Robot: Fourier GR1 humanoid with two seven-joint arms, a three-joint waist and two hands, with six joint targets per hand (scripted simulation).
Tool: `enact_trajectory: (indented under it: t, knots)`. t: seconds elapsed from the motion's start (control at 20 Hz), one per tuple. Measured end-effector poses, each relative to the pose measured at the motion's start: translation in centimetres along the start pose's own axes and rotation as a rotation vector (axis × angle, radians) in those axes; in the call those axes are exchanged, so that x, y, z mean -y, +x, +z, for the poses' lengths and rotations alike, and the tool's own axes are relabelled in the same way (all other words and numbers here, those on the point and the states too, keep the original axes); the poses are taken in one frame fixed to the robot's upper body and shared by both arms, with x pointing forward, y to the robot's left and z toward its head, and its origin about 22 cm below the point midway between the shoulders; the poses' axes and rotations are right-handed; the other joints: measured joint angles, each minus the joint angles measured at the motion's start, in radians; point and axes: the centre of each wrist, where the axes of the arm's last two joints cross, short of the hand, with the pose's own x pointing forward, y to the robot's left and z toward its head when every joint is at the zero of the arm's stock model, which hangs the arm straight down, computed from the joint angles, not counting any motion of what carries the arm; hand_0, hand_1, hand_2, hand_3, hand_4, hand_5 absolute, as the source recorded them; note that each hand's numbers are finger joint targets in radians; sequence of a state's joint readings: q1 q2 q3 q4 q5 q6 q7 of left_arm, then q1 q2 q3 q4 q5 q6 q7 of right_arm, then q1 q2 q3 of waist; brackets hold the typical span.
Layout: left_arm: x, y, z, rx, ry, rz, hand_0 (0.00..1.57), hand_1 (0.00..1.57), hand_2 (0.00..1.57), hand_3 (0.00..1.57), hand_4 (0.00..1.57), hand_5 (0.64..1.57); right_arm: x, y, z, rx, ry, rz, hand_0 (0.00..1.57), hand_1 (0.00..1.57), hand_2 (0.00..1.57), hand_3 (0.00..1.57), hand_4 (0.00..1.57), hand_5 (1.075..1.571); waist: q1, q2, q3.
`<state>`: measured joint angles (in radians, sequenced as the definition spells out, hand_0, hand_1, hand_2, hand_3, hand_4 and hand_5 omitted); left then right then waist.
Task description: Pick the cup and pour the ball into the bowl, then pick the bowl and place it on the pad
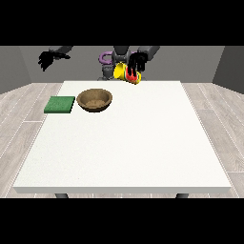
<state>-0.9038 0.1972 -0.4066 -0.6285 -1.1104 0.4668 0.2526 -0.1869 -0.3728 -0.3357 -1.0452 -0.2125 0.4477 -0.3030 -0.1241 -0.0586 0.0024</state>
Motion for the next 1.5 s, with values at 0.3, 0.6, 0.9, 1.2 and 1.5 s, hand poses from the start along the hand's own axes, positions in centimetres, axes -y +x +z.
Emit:
enact_trajectory:
  t: [0.3, 0.6, 0.9, 1.2, 1.5]
  knots:
    - [0.4, 5.5, 0.2, 0.185, -0.052, -0.282, 1.54, 1.54, 1.57, 1.57, 1.57, 1.124, 0.0, 0.5, -1.1, 0.01, 0.012, -0.01, 0.0, 0.0, 0.0, 0.0, 0.0, 1.57, -0.018, 0.008, -0.0004]
    - [0.4, 8.7, 0.4, 0.34, -0.06, -0.624, 1.46, 1.46, 1.57, 1.57, 1.48, 1.216, 0.6, 0.0, -0.7, -0.004, 0.008, -0.018, 0.0, 0.0, 0.0, 0.0, 0.0, 1.571, -0.009, -0.001, -0.0003]
    - [1.0, 9.9, 1.3, 0.439, -0.076, -0.801, 1.45, 1.45, 1.57, 1.57, 1.53, 1.134, 1.0, -0.1, -0.4, -0.016, -0.009, -0.015, 0.0, 0.0, 0.0, 0.0, 0.0, 1.571, 0.01, -0.016, -0.0016]
    - [-0.4, 9.4, 0.4, 0.355, -0.075, -0.619, 1.31, 1.31, 1.57, 1.57, 1.57, 1.069, -0.4, -0.3, -1.1, -0.07, -0.026, -0.033, 0.0, 0.0, 0.0, 0.0, 0.1, 1.565, 0.039, -0.026, -0.0048]
    - [-1.2, 6.8, 0.3, 0.022, -0.05, 0.014, 0.9, 0.9, 0.85, 0.48, 1.26, 1.437, 0.6, -0.9, 0.4, -0.095, -0.088, -0.041, 0.0, 0.0, 0.0, 0.0, 0.25, 1.567, 0.109, -0.027, -0.012]
